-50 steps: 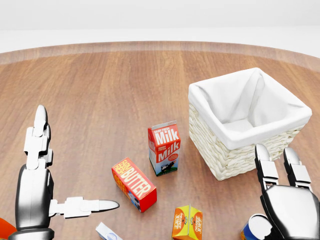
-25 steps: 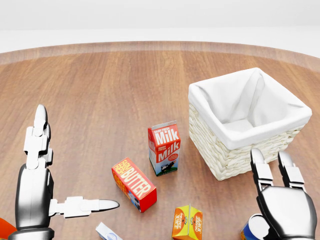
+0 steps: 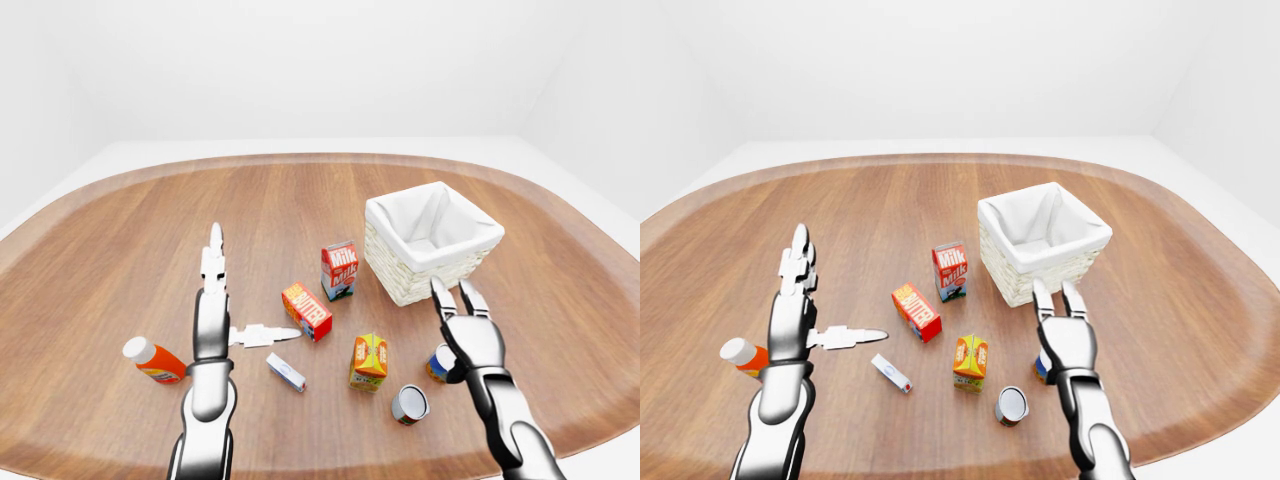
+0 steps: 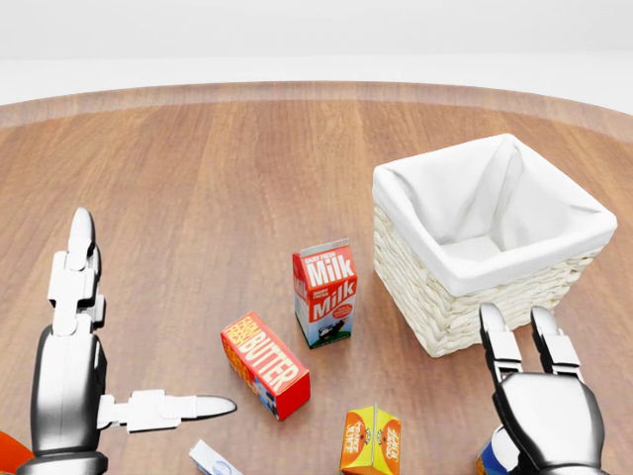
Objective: Pick up the alphabet soup and the tomato sauce, and put them in the basket.
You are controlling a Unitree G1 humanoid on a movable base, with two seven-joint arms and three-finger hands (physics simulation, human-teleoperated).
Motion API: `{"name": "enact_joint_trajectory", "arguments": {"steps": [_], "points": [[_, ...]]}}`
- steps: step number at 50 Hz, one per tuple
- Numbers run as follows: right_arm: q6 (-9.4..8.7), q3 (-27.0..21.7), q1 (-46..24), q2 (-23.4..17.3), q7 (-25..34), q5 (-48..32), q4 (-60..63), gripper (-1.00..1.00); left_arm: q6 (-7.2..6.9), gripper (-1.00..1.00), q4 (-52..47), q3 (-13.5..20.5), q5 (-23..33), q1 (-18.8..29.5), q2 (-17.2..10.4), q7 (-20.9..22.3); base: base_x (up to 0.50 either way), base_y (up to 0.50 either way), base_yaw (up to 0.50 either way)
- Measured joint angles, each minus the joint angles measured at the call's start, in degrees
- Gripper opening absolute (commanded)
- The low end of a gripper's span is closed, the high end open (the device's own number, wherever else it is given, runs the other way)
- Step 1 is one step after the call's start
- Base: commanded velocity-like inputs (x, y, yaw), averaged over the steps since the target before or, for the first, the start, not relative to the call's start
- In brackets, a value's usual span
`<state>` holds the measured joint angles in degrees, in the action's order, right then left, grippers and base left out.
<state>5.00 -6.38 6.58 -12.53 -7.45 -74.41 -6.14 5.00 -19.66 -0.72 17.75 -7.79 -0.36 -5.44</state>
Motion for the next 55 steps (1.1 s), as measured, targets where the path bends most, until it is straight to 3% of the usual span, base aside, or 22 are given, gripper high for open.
{"name": "enact_joint_trajectory", "arguments": {"steps": [55], "points": [[0.00,2.2,-3.1,-1.9,-5.0,0.6,-10.3,1.00,0.00,1.00,-0.3,0.1,-0.1,0.1,0.0,0.2,0.00,0.00,0.00]]}}
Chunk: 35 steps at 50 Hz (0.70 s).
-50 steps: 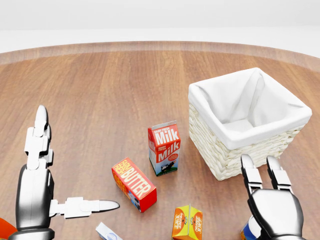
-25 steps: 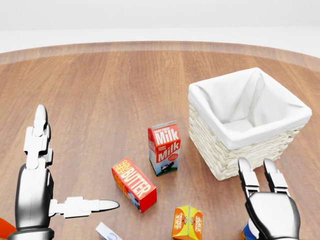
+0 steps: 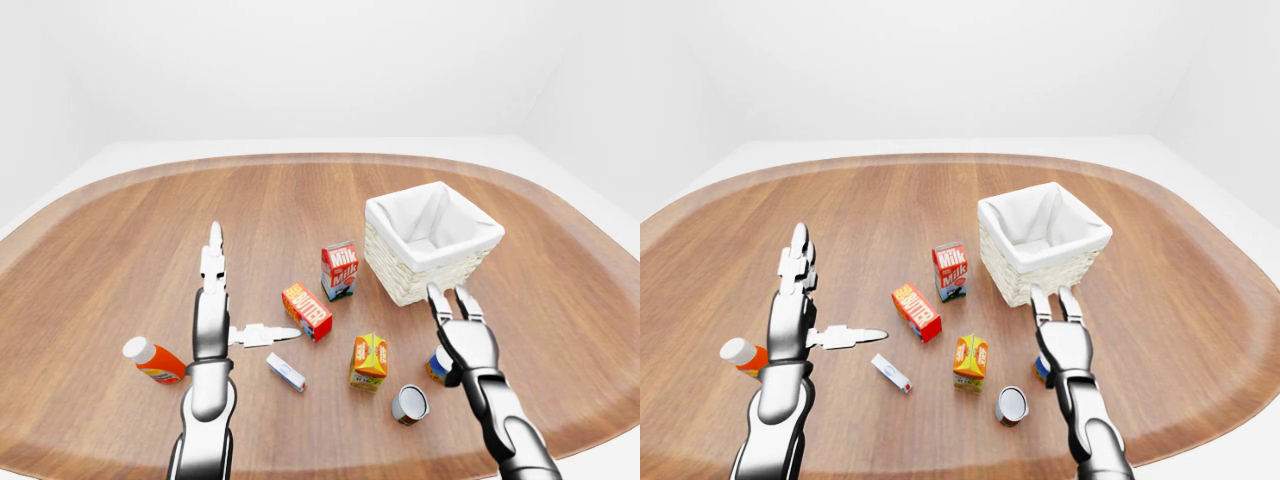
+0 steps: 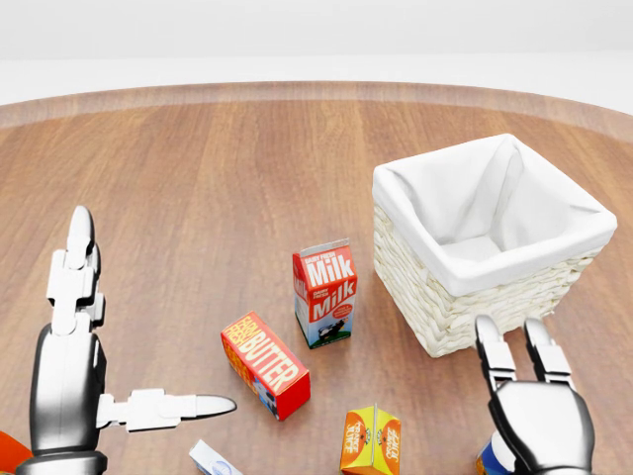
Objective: Pick up the alphabet soup and the tomato sauce, and put them in the basket.
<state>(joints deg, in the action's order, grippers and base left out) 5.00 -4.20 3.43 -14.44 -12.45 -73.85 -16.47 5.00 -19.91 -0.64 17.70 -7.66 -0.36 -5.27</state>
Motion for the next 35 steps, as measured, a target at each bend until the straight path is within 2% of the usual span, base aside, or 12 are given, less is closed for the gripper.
{"name": "enact_joint_trajectory", "arguments": {"steps": [35], "points": [[0.00,1.8,-2.4,-0.9,-3.5,0.5,-7.4,1.00,0.00,1.00,0.0,-0.1,0.1,-0.1,0.0,0.0,0.00,0.00,0.00]]}}
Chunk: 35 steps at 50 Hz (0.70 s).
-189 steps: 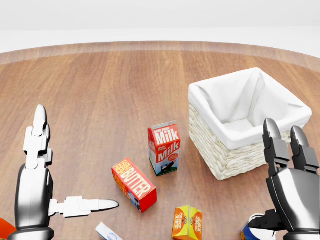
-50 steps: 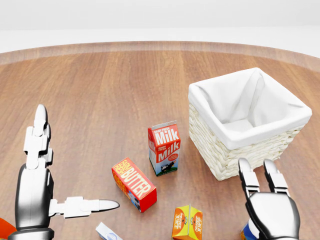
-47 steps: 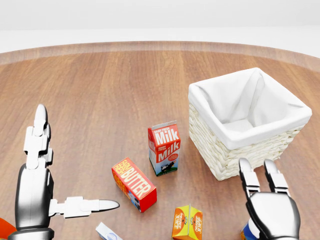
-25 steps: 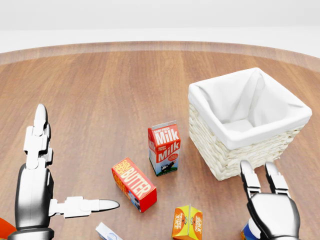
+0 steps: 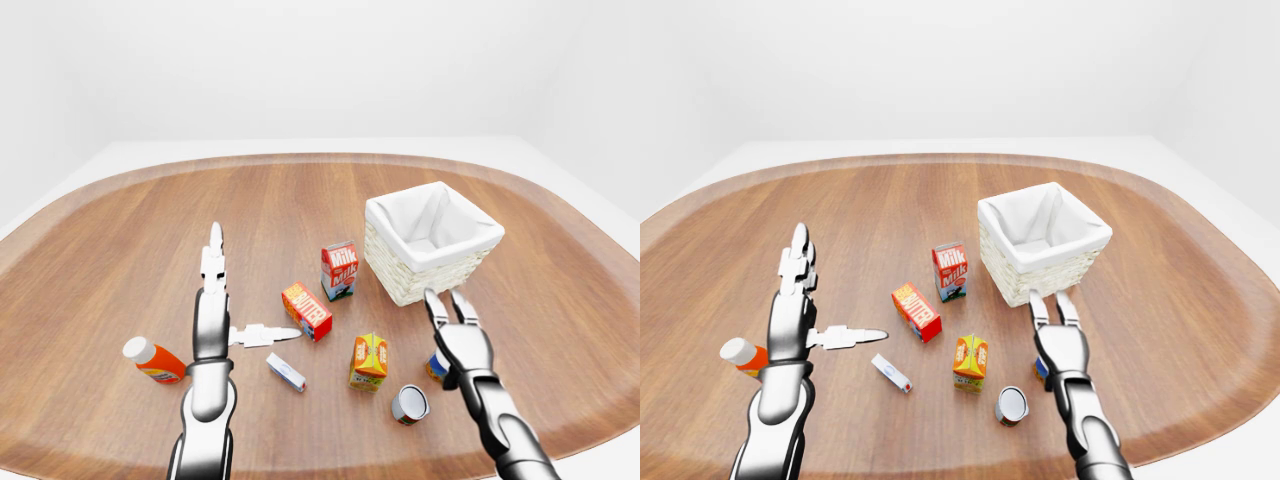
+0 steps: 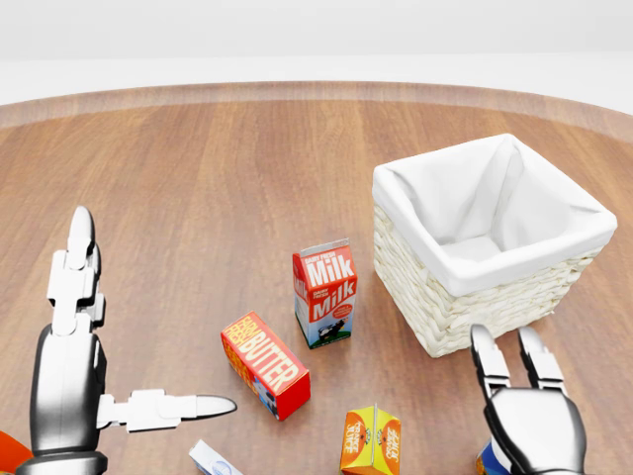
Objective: Pick up the alphabet soup and the tomato sauce, and put them in the basket.
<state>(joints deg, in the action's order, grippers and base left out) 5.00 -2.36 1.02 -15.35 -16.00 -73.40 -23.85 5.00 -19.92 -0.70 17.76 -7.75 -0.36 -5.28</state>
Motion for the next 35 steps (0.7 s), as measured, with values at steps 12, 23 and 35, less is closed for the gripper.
{"name": "enact_joint_trajectory", "arguments": {"steps": [12,23,35], "points": [[0.00,0.8,-0.5,-0.1,-1.0,-0.1,-2.1,1.00,0.00,1.00,0.2,-0.1,0.1,-0.1,0.0,0.0,0.00,0.00,0.00],[0.00,0.8,-1.1,-0.6,-1.5,0.2,-3.7,1.00,0.00,1.00,0.3,-0.1,0.1,-0.1,0.0,-0.1,0.00,0.00,0.00],[0.00,1.1,-2.2,-1.1,-2.9,0.5,-7.0,1.00,0.00,1.00,0.3,-0.1,0.1,-0.2,0.0,-0.1,0.00,0.00,0.00]]}}
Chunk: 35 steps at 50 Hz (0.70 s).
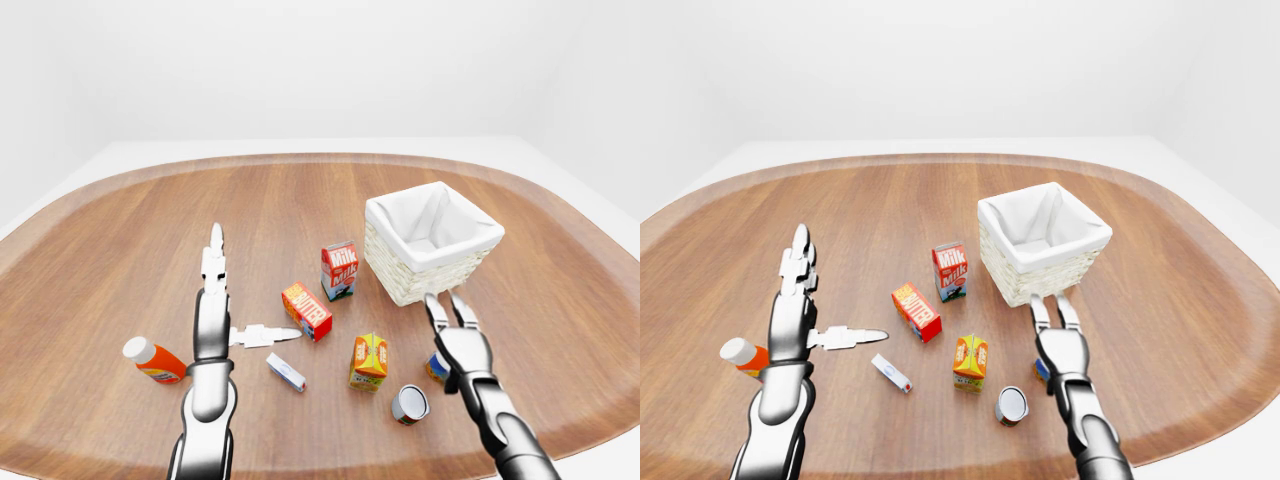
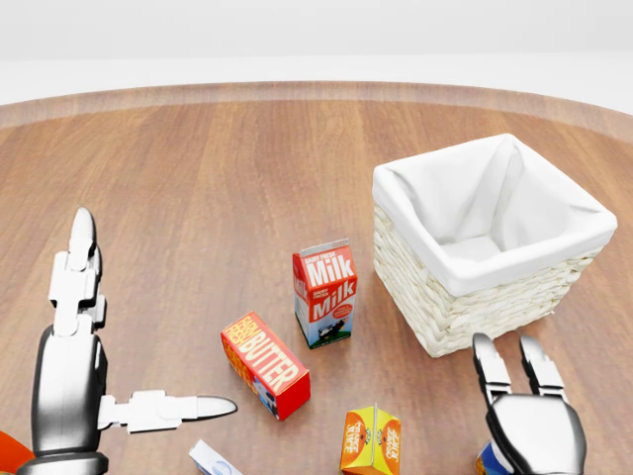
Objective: Pick up the alphabet soup and the tomato sauce, and put them in the basket.
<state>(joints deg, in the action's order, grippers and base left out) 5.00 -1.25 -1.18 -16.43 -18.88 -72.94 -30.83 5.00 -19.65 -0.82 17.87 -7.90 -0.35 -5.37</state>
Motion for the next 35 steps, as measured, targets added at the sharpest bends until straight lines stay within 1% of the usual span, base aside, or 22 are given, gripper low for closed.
{"name": "enact_joint_trajectory", "arguments": {"steps": [32,33,34,35], "points": [[0.00,1.4,-2.8,-0.9,-3.0,0.8,-7.4,1.00,0.00,1.00,0.0,0.1,-0.1,0.0,0.0,0.1,0.00,0.00,0.00],[0.00,1.5,-2.8,-0.9,-3.1,0.8,-7.6,-0.12,0.00,1.00,0.0,0.1,-0.1,0.1,0.0,0.1,0.00,0.00,0.00],[0.00,1.5,-2.9,-0.9,-3.2,0.8,-7.8,-0.86,0.00,1.00,0.0,0.1,-0.1,0.1,0.0,0.1,0.00,0.00,0.00],[0.00,1.6,-3.0,-1.0,-3.3,0.8,-8.0,-1.00,0.00,1.00,0.0,0.1,-0.1,0.1,0.0,0.1,0.00,0.00,0.00]]}}
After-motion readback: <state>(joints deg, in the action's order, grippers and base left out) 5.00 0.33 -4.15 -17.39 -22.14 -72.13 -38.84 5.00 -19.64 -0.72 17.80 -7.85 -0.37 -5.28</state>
